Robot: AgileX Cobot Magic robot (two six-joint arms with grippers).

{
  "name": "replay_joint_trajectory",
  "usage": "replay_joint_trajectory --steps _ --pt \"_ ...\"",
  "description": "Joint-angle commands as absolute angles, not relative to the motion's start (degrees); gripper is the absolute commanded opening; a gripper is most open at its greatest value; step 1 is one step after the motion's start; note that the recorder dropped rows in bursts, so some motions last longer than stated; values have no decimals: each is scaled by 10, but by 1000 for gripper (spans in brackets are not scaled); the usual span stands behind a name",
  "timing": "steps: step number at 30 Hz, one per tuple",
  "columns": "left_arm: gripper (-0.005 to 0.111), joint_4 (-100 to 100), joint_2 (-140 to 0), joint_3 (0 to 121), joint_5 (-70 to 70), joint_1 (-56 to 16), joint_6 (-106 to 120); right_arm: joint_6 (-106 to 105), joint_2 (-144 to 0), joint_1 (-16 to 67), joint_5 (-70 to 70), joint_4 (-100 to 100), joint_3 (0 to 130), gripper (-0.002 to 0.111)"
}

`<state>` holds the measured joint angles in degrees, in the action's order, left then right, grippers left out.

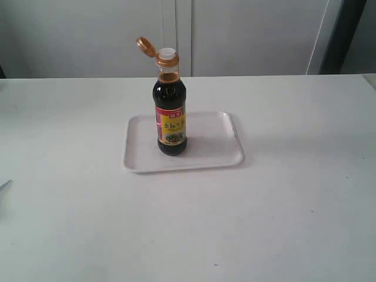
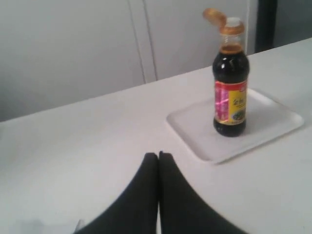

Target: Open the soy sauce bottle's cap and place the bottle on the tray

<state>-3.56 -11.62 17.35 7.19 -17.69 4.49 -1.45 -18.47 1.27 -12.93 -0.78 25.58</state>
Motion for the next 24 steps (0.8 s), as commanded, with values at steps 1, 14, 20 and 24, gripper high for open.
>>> replay_joint_trajectory --steps 1,14,20,24 --pt "0 0 -110 145 56 -143 -20 -12 -182 10 -127 -6 252 0" --pt "0 0 0 68 117 -79 -24 -12 -182 10 -127 -6 252 0" --pt "0 -13 0 38 121 -56 -24 -12 -182 10 -127 -6 252 0" --pt "0 -22 0 17 118 -35 -24 -12 -182 10 -127 -6 252 0"
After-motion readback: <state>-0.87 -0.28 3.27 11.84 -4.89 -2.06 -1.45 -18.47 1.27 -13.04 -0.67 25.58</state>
